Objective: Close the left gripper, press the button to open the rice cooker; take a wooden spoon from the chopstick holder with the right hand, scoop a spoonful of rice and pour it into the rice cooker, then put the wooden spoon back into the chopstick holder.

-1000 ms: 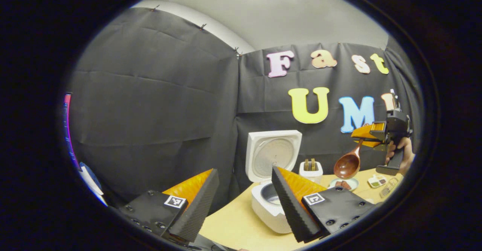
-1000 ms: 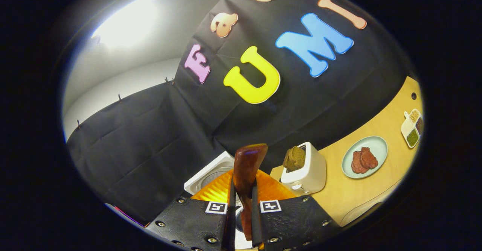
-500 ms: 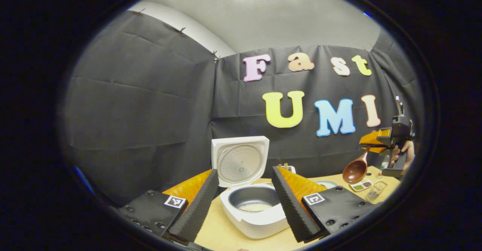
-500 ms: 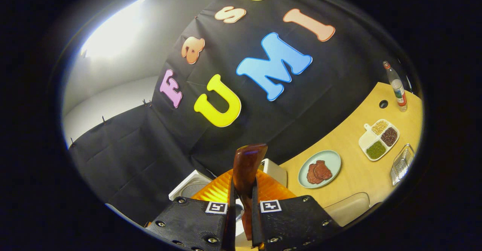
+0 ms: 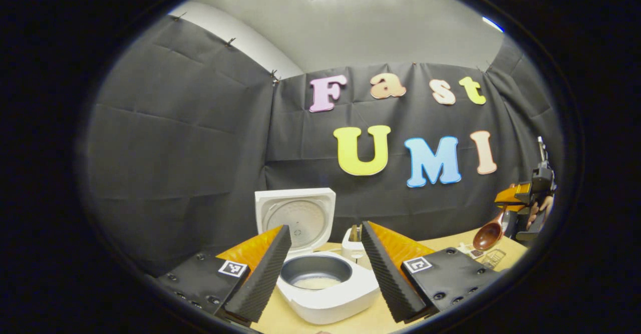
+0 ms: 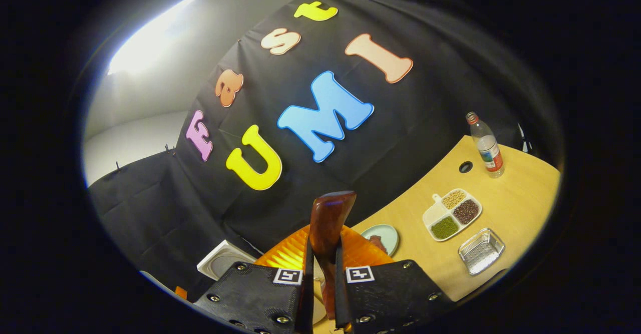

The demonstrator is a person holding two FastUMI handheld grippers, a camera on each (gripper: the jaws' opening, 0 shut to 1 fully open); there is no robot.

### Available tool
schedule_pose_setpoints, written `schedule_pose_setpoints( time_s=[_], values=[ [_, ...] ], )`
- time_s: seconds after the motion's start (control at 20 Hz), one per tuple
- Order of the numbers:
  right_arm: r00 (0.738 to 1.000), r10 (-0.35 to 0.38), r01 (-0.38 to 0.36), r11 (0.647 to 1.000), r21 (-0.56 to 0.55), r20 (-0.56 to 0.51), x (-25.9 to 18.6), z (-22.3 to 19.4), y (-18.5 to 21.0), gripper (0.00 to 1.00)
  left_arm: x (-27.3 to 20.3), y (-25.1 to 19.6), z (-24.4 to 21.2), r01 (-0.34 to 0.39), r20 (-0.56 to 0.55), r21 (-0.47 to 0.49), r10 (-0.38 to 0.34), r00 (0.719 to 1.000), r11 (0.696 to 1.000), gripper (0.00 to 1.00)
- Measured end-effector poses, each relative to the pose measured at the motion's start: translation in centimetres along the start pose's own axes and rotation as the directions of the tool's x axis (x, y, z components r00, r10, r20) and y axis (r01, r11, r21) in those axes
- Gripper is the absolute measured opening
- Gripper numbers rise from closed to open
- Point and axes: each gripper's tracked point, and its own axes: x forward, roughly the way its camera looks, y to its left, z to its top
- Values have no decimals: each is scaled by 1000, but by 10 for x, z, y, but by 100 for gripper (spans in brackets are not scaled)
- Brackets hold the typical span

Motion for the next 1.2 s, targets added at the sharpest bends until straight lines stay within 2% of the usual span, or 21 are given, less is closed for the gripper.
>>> schedule_pose_setpoints(
  time_s=[0.25, 0.55, 0.6, 0.65, 0.9, 1.0, 1.05, 1.15, 1.2],
  values=[
    [993, -109, 112, 991, -71, 33, -9, 14, -57, 17, 9, -25, 5, 22, 1, 18, -22, 1000, 1000, 91],
    [974, -212, 224, 950, -220, 74, -17, 22, -108, 17, 13, -48, 5, 31, -13, 25, -31, 999, 999, 100],
    [971, -223, 237, 941, -242, 84, -17, 26, -114, 17, 13, -50, 9, 29, -9, 29, -29, 1000, 999, 91],
    [969, -230, 246, 934, -258, 89, -16, 26, -120, 17, 13, -52, 12, 26, -6, 35, -26, 1000, 999, 100],
    [959, -269, 282, 907, -313, 83, -7, 24, -149, 17, 8, -56, 18, -2, -5, 63, 2, 1000, 998, 91],
    [956, -286, 293, 898, -330, 71, -2, 18, -160, 17, 6, -58, 18, -13, -8, 76, 13, 1000, 997, 91],
    [953, -296, 300, 893, -336, 64, -1, 16, -165, 17, 6, -59, 19, -16, -10, 83, 17, 1000, 996, 97],
    [948, -315, 311, 884, -349, 45, 2, 8, -175, 17, 5, -61, 19, -22, -10, 94, 23, 1000, 995, 95],
    [946, -322, 313, 882, -352, 32, 2, 3, -178, 17, 4, -62, 19, -23, -9, 97, 24, 1000, 995, 100]
  ],
)
